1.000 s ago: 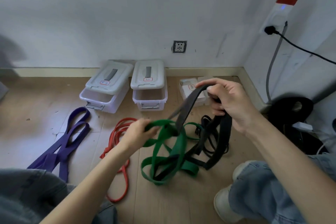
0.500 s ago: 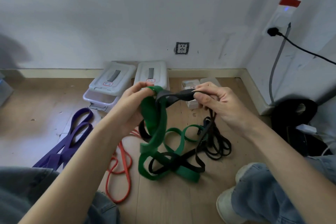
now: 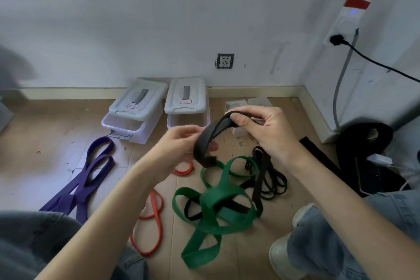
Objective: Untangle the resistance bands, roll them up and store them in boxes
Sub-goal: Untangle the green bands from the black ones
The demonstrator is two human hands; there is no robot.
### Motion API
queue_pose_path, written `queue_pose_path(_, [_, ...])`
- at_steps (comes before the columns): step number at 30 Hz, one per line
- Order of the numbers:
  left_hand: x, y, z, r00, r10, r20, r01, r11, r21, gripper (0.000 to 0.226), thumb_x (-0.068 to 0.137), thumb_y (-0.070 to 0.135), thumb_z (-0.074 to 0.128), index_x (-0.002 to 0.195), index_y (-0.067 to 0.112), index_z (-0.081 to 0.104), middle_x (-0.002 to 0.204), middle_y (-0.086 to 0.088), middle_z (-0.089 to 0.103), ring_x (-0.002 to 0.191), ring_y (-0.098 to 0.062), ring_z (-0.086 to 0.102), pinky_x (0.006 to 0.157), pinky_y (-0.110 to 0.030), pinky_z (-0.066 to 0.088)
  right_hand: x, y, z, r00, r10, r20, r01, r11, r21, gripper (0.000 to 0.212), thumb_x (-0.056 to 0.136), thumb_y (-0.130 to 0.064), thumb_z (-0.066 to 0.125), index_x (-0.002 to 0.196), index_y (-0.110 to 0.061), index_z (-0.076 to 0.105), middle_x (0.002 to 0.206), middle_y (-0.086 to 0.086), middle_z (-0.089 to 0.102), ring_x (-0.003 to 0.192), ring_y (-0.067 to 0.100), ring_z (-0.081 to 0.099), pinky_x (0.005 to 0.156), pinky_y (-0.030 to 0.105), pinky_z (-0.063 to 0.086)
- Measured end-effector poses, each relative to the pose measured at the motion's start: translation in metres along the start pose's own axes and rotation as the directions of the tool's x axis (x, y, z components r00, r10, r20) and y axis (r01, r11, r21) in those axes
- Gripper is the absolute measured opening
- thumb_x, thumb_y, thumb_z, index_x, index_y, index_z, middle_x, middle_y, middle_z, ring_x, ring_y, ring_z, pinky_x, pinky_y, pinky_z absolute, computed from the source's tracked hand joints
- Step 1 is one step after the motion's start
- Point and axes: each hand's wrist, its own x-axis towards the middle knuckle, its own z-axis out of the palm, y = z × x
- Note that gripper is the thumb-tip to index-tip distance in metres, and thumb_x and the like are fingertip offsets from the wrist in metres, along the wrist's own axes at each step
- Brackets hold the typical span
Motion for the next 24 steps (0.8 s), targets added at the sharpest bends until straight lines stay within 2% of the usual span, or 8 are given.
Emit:
queue_pose_path(3, [0.003,0.005,-0.015,0.957,0.163,-0.239,-0.155,0.987,0.051,0.021,0.092,0.026,0.055,0.105,0.011,0.061,0.083,0.002,0.073,0.080,-0.014,0.069,0.069,-0.019,0.055,0.000,-0.003,-0.006,0.999,0.014,0.046,-0.016,0.999,0.032,0.018,0.083,-0.010,0.067,0.101,-0.009,0.069,0.086,-0.003,0.069,0.074,-0.003,0.063,0.065,0.011,0.046])
queue_pose_path(8, [-0.007,0.003,0.014,0.872,0.313,0.376,-0.347,0.938,0.022,0.052,0.078,0.033,0.066,0.125,0.041,0.047,0.127,0.021,0.057,0.122,0.001,0.049,0.095,-0.012,0.041,-0.003,-0.009,0.000,0.976,-0.020,0.216,-0.052,0.946,0.319,0.025,0.076,-0.015,0.070,0.101,-0.015,0.068,0.081,-0.002,0.067,0.055,0.002,0.049,0.055,0.016,0.042])
queue_pose_path(11, [-0.013,-0.024,0.052,0.893,0.177,0.414,-0.187,0.982,-0.017,0.054,0.070,0.028,0.075,0.120,0.030,0.057,0.123,0.009,0.063,0.117,-0.008,0.056,0.098,-0.023,0.044,-0.001,-0.016,-0.001,0.983,-0.050,0.175,-0.066,0.796,0.601,0.024,0.077,-0.011,0.068,0.100,-0.012,0.066,0.074,-0.004,0.062,0.052,0.006,0.045,0.055,0.016,0.044])
queue_pose_path(15, [-0.015,-0.055,0.071,0.906,-0.025,0.423,0.008,0.999,0.042,0.008,0.079,0.023,0.071,0.086,0.019,0.070,0.085,-0.004,0.070,0.085,-0.023,0.064,0.089,-0.041,0.051,0.005,-0.012,-0.009,0.999,0.036,0.023,-0.042,0.709,0.704,0.015,0.081,-0.009,0.063,0.095,-0.014,0.066,0.073,0.000,0.060,0.052,0.008,0.046,0.054,0.018,0.044])
queue_pose_path(17, [-0.006,-0.050,0.055,0.922,-0.086,0.378,0.047,0.993,0.111,0.003,0.085,0.018,0.066,0.086,0.016,0.064,0.067,0.003,0.066,0.066,-0.014,0.063,0.069,-0.031,0.056,0.008,-0.002,-0.021,0.983,0.154,-0.099,-0.071,0.817,0.572,0.012,0.086,-0.007,0.061,0.097,-0.014,0.062,0.071,0.000,0.058,0.052,0.010,0.048,0.051,0.019,0.043])
queue_pose_path(19, [0.006,-0.035,0.027,0.967,-0.105,0.233,0.050,0.971,0.234,0.018,0.083,0.016,0.068,0.098,0.012,0.058,0.062,0.004,0.062,0.054,-0.010,0.059,0.054,-0.024,0.052,0.008,0.011,-0.032,0.951,0.275,-0.143,-0.264,0.960,0.091,0.019,0.091,-0.010,0.056,0.109,-0.012,0.057,0.083,0.002,0.062,0.063,0.012,0.055,0.058,0.018,0.047])
queue_pose_path(21, [0.012,-0.019,0.003,0.990,-0.082,0.112,0.023,0.893,0.449,0.025,0.078,0.027,0.072,0.095,0.016,0.056,0.054,0.004,0.062,0.046,-0.011,0.056,0.047,-0.022,0.048,0.003,0.026,-0.037,0.905,0.423,-0.050,-0.388,0.772,-0.503,0.049,0.087,-0.025,0.063,0.131,-0.013,0.043,0.127,0.011,0.051,0.100,0.016,0.057,0.081,0.024,0.051])
queue_pose_path(24, [0.008,-0.003,0.001,0.972,-0.132,0.194,-0.066,0.639,0.766,0.028,0.074,0.046,0.070,0.077,0.026,0.050,0.051,0.008,0.061,0.041,-0.005,0.053,0.042,-0.016,0.041,-0.006,0.030,-0.025,0.866,0.412,0.283,-0.157,0.762,-0.628,0.104,0.070,-0.046,0.077,0.148,-0.035,0.007,0.154,-0.018,-0.008,0.142,0.009,0.004,0.114,0.036,0.013])
